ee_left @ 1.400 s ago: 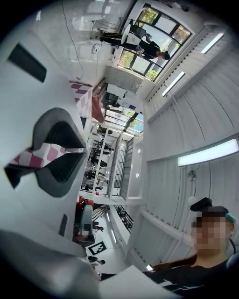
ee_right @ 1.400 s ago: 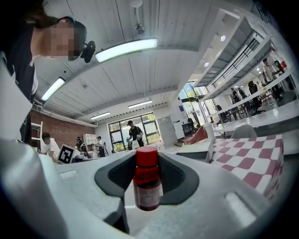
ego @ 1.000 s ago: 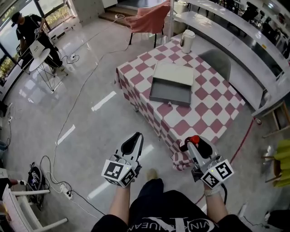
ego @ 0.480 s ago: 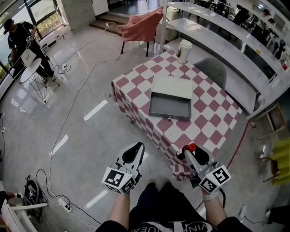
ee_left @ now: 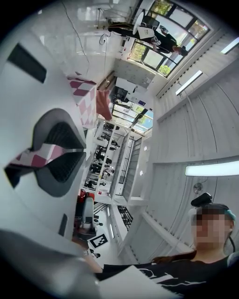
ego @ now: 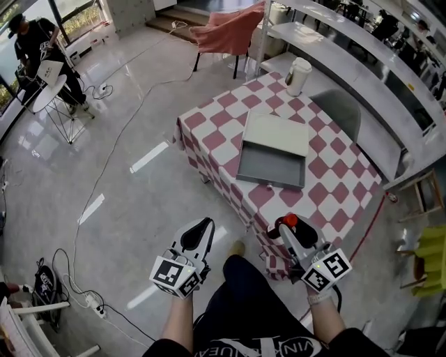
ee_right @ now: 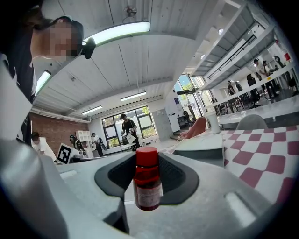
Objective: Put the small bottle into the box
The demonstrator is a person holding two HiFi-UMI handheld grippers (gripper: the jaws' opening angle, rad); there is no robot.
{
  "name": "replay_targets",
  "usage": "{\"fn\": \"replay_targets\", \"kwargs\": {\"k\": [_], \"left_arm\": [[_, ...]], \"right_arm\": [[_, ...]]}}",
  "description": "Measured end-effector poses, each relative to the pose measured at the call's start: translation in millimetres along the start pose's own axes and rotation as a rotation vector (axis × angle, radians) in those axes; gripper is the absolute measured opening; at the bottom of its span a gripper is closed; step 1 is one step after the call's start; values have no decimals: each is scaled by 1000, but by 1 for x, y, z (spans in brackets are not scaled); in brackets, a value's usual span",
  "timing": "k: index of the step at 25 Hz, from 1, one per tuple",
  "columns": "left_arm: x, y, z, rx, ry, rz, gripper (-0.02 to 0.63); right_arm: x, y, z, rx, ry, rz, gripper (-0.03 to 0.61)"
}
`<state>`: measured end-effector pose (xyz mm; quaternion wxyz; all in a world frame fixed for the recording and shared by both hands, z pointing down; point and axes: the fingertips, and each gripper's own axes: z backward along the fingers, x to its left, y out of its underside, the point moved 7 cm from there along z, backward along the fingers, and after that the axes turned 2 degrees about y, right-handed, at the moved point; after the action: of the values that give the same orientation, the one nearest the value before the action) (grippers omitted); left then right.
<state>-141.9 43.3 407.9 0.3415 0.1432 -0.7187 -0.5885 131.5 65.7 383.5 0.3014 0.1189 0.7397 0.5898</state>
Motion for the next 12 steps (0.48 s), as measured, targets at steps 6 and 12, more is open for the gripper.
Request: {"fn": "replay_targets", "kwargs": {"k": [6,12], "left_arm": [[20,-16,-39,0,28,-19,28],[39,-23,-84,12,62,-22,26]], "right_arm": [[-18,-17,-39,-11,-21,33,141],[-42,-25,-70,9,-18,52,141]]}}
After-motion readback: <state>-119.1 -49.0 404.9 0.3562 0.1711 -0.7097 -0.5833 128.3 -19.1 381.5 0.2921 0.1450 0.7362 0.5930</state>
